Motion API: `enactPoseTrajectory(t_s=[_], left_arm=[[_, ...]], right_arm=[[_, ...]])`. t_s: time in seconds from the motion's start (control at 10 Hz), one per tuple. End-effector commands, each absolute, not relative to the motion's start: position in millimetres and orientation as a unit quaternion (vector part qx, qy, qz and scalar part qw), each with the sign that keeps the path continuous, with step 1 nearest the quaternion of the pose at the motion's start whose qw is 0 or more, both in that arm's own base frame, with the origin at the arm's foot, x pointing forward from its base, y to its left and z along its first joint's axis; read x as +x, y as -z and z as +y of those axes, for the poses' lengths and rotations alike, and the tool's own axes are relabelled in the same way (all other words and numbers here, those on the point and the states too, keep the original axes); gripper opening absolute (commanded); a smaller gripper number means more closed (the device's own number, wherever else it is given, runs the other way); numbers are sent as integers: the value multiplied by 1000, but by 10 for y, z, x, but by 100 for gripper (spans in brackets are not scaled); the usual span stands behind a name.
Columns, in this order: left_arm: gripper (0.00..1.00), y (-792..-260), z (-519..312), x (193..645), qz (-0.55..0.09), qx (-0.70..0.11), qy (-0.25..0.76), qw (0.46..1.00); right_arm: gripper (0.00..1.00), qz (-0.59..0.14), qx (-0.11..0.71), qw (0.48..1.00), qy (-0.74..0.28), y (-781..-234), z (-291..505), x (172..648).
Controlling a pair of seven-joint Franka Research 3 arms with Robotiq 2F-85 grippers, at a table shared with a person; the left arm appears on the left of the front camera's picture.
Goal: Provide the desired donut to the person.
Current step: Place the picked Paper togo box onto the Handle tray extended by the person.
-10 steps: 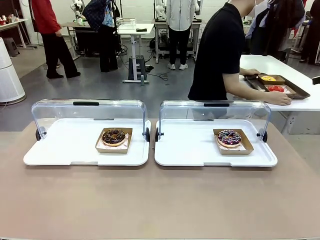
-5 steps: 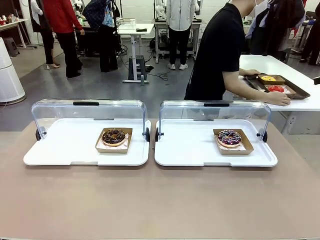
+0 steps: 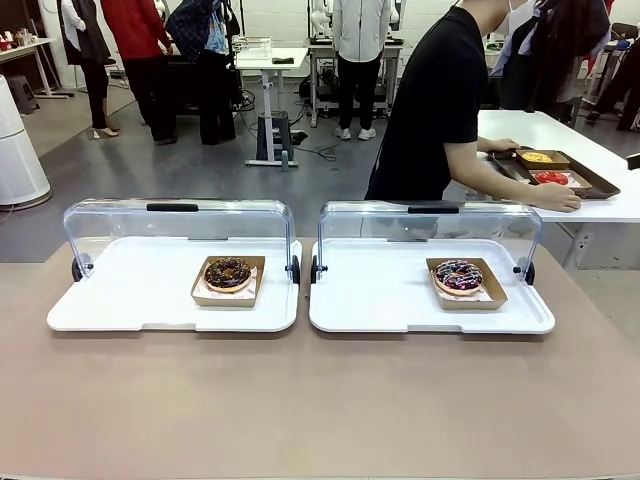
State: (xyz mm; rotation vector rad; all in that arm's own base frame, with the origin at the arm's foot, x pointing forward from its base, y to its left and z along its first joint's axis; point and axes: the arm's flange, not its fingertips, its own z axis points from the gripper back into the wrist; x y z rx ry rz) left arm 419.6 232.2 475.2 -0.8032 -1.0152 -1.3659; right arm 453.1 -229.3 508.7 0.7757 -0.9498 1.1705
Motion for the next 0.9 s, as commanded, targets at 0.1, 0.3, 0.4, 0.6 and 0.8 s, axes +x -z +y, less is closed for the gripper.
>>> enactPoseTrajectory(t_s=[0.1, 0.3, 0.4, 0.6, 0.8], left_arm=[[100, -4767, 2317, 4176, -439, -345, 586, 588], [100, -4767, 2317, 4176, -439, -345, 586, 588], [100, -4767, 2317, 4176, -439, -345, 586, 588], [100, -4767, 2317, 4176, -439, -345, 586, 588], [100, -4767, 2317, 4176, -439, -345, 586, 588]], right_arm=[[100, -423, 344, 661, -517, -5086, -2294, 4537], [100, -423, 344, 661, -517, -5086, -2294, 4537], [100, -423, 344, 661, -517, -5086, -2294, 4537], [100, -423, 344, 661, -517, -5086, -2294, 4537], [100, -423, 344, 661, -517, -5086, -2294, 4537]])
